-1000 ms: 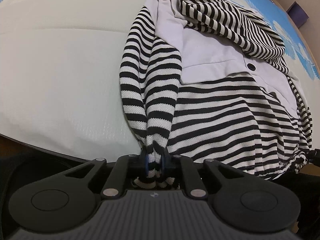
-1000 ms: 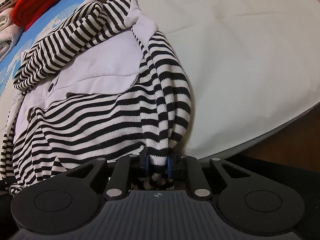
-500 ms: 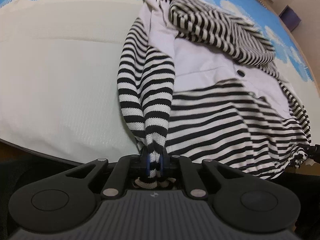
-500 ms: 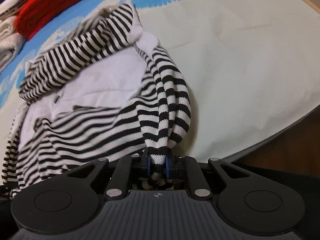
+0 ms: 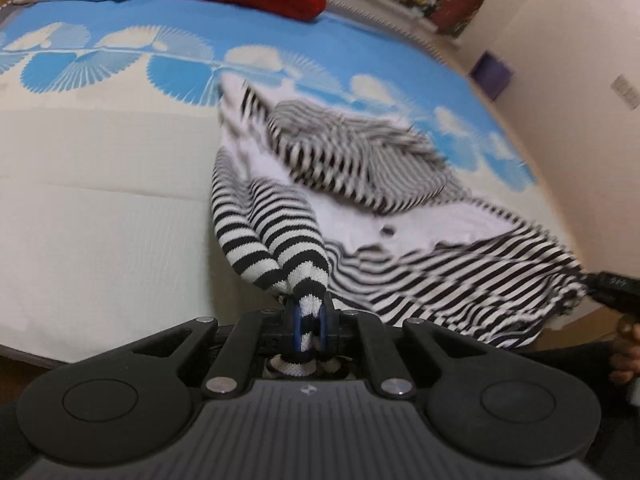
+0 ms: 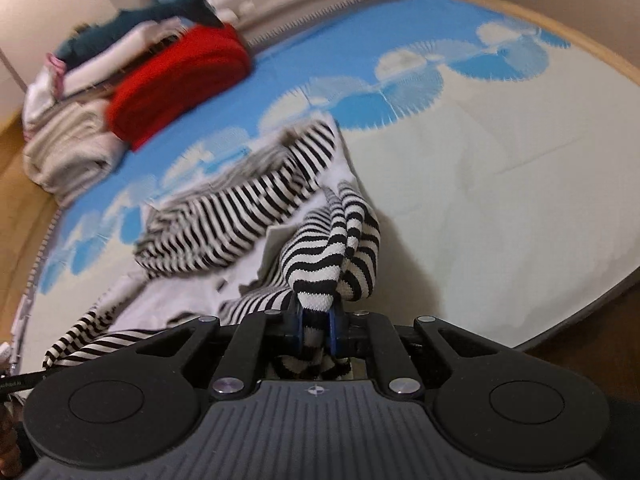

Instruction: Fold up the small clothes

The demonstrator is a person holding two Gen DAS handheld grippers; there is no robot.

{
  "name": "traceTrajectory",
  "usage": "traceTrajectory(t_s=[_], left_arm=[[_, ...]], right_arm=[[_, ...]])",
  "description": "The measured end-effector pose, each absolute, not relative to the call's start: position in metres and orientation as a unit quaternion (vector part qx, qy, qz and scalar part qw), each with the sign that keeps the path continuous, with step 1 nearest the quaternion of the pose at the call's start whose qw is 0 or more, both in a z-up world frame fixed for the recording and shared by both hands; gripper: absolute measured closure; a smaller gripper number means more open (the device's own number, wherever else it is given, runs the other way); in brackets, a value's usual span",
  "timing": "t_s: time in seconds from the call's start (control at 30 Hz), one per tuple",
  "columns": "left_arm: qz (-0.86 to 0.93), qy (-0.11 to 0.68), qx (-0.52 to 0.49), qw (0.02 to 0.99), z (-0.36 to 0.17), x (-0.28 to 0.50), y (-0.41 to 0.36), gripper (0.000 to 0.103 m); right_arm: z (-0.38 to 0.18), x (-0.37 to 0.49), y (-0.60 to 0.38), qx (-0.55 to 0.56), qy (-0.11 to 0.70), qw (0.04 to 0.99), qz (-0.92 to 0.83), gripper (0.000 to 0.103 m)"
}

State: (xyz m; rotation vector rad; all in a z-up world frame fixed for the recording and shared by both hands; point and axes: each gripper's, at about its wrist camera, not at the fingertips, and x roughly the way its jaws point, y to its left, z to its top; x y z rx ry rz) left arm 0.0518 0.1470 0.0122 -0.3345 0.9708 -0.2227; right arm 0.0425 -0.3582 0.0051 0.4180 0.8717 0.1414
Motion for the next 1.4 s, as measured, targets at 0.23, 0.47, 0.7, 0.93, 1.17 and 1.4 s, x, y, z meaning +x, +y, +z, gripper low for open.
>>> traceTrajectory(t_s=[0.23, 0.47, 0.7, 0.93, 1.17, 1.4], left_arm=[[-0.152, 0.444, -0.191, 0.862, 0.057, 0.000, 0.160, 0.095], [-0.127, 0.453, -0.248, 0.847, 0.041, 0.052, 0.182, 0.095], [-0.045, 0.479, -0.286, 0.829, -0.030, 0.202, 0.208, 0.088], [-0.035, 0.422, -0.373, 0.826, -0.040, 0.205, 0.240, 0.056], [-0.091, 0.445, -0.231, 0.860, -0.031, 0.207, 0.213, 0.040], [-0.073, 0.474, -0.029, 0.877, -0.051, 0.208, 0.163, 0.027]], right_arm=[[0.049, -0.015, -0.373, 0.235, 0.392, 0.884, 0.099, 0.093], [0.052, 0.026, -0.375, 0.228, 0.406, 0.879, 0.106, 0.093], [-0.014, 0.206, -0.357, 0.217, 0.466, 0.853, 0.092, 0.083], [-0.053, 0.236, -0.365, 0.237, 0.416, 0.876, 0.055, 0.061], [-0.047, 0.219, -0.384, 0.211, 0.360, 0.908, 0.044, 0.060], [-0.072, 0.216, -0.324, -0.043, 0.398, 0.907, 0.133, 0.049]])
